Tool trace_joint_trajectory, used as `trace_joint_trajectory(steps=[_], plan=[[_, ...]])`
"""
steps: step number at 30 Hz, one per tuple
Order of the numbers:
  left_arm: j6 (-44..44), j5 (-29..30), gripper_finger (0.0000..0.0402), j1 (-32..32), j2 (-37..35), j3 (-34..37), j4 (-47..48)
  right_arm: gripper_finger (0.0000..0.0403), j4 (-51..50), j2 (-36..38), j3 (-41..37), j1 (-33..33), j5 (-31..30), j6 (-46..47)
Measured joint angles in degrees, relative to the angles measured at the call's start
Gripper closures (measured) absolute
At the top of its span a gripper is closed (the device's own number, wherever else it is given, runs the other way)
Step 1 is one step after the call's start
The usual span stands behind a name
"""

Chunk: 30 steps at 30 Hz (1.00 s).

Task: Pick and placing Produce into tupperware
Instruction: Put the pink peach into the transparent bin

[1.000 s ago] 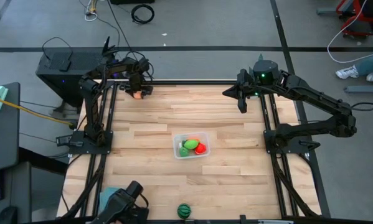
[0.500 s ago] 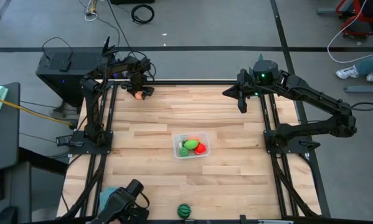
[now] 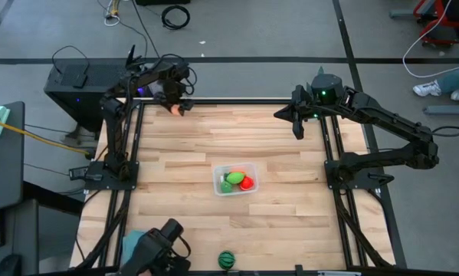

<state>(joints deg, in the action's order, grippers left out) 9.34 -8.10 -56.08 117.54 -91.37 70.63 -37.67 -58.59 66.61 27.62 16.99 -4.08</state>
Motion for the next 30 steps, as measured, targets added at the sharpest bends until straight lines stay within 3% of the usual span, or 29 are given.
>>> trace_joint_trajectory(steps=[9,16,22,30], plan=[[-0.79,-0.03,0.0156,10.03,-0.09,-12.14,9.99,0.0389,0.00,0.00,0.00,0.00,0.00,0.00],[2.65,-0.02,0.0151,22.22,-0.15,-22.97,15.96,0.0389,0.00,0.00,0.00,0.00,0.00,0.00],[9.26,-0.05,0.0156,33.62,-0.20,-29.13,16.22,0.0389,0.00,0.00,-0.01,0.00,0.00,0.00],[25.69,0.29,0.0153,47.30,0.00,-29.66,15.87,0.0389,0.00,0.00,0.00,0.00,0.00,0.00]])
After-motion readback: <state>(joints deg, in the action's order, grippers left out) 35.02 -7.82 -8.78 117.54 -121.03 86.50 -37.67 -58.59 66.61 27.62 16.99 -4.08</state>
